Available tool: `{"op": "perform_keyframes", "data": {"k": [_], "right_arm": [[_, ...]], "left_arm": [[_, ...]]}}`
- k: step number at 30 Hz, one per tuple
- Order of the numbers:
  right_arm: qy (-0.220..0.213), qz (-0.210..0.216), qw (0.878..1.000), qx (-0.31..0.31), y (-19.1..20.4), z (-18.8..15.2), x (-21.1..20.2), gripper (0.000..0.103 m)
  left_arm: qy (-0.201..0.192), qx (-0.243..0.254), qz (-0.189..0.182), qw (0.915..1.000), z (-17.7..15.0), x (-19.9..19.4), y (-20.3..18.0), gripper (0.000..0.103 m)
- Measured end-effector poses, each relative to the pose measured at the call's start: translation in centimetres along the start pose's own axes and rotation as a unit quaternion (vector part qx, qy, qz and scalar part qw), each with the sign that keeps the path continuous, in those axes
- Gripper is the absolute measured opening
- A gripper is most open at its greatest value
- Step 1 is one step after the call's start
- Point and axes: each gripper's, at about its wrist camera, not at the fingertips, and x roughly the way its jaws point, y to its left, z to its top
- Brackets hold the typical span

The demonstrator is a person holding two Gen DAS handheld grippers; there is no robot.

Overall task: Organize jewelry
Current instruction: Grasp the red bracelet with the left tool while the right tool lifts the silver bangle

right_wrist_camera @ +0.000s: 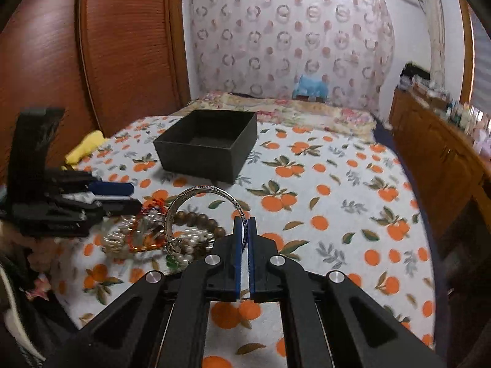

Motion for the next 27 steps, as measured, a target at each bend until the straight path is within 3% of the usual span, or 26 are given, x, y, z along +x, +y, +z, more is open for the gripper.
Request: {"op": "perform_keyframes", "data": {"k": [5,13,17,22,27], "right_arm": [[0.014,-0.034,0.999,-0.005,-0.6,-0.7,1.4,0.004],[0.006,-0.002,0.999,0.044,-1.1,0.1,2.8,0.004],[0.005,0.006,0.999,0.035,0.0,0.5,3.2,0.004],[0.006,0.006,0.999,0.033,0.3,0.5,3.2,0.004],[0.009,0.007,0.999,0.039,-0.2,-0.1,3.1,0.004]], "left_arm": [[0.006,0.002,0.0,1.0,0.4,0.6,-0.4,0.04],[0.009,-0.002,0.0,1.0,0.2,0.9,-0.2,0.04],[0.009,0.0,-0.002,1.0,0.1,0.9,-0.4,0.039],[0.008,0.004,-0.012,0.9999,0.4,1.4,-0.5,0.029],[0.012,0.0,-0.021,0.9997,1.3,1.9,-0.4,0.025]]}}
